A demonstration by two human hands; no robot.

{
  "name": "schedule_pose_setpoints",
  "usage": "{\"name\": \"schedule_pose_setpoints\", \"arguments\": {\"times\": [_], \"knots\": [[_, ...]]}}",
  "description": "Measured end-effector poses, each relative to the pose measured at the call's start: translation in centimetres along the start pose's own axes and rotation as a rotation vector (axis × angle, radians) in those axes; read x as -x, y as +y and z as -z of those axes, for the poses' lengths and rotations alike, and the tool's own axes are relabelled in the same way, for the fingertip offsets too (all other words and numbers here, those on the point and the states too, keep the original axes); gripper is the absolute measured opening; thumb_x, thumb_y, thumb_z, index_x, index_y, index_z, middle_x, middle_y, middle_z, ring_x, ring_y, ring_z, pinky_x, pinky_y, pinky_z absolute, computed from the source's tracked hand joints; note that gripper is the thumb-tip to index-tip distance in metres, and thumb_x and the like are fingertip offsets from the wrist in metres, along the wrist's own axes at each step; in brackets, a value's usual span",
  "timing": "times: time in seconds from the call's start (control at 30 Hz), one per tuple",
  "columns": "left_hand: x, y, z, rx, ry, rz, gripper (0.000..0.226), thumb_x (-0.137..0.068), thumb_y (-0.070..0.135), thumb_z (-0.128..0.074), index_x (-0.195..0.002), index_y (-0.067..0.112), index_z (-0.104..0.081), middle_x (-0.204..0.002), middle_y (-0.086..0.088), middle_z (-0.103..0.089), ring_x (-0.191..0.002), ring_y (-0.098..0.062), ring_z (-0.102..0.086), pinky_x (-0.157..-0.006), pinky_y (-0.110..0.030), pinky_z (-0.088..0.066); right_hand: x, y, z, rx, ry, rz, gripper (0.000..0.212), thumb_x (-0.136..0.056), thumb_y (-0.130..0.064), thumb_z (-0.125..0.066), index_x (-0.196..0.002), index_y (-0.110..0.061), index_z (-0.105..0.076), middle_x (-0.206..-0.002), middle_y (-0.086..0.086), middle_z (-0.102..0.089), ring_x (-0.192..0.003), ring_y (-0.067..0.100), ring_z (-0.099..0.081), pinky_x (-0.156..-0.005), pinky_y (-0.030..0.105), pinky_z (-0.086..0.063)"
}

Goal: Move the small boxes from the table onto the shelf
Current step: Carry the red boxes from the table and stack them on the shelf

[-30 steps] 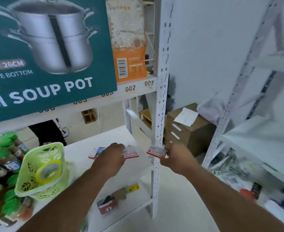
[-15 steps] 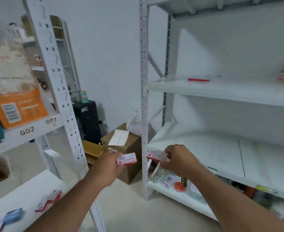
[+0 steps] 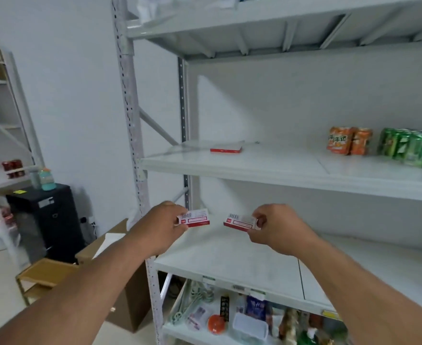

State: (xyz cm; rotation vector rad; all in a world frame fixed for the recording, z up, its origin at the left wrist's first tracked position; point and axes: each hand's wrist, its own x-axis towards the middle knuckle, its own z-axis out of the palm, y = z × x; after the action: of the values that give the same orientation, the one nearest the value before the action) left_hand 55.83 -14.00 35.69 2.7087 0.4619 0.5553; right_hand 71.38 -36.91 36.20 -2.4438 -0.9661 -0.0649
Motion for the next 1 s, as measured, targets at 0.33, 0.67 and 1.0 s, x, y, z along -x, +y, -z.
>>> {"name": "schedule_pose_setpoints", "arguments": {"times": [0.33,0.67,1.0], "knots": [[-11.0,1.0,1.2,0.006,0.007,-0.052,0.023,-0.089,0.025,-0.069,-0.11,0.025,-0.061,-0.1,0.007,-0.064,-0.086,-0.009,-0.061,-0.073,-0.025,-0.05,-8.5,1.6,4.5,0.022,0.078,0.04,0.024,-0.072,-0.034,-0.078,-0.092,-0.021,-0.073,-0.084,-0.006,-0.068,-0.076,0.018,-0.066,-0.067,0.037,-0.058],[-24.0,-4.3,3.0,0.045,0.008,-0.162,0.021,-0.086,0.026,-0.071,-0.107,0.023,-0.068,-0.102,0.007,-0.066,-0.091,-0.011,-0.063,-0.076,-0.025,-0.05,-19.1,-1.6,4.9,0.083,0.162,-0.009,0.021,-0.075,-0.034,-0.077,-0.094,-0.024,-0.076,-0.08,-0.008,-0.068,-0.068,0.015,-0.063,-0.059,0.033,-0.054],[-33.5,-8.6,1.7,0.041,-0.064,-0.242,0.026,-0.086,0.026,-0.072,-0.11,0.019,-0.068,-0.102,0.005,-0.065,-0.091,-0.014,-0.062,-0.082,-0.027,-0.05,-28.1,-2.0,3.5,0.121,0.155,-0.104,0.02,-0.076,-0.032,-0.081,-0.092,-0.021,-0.076,-0.081,-0.002,-0.072,-0.061,0.011,-0.055,-0.056,0.026,-0.046]]}}
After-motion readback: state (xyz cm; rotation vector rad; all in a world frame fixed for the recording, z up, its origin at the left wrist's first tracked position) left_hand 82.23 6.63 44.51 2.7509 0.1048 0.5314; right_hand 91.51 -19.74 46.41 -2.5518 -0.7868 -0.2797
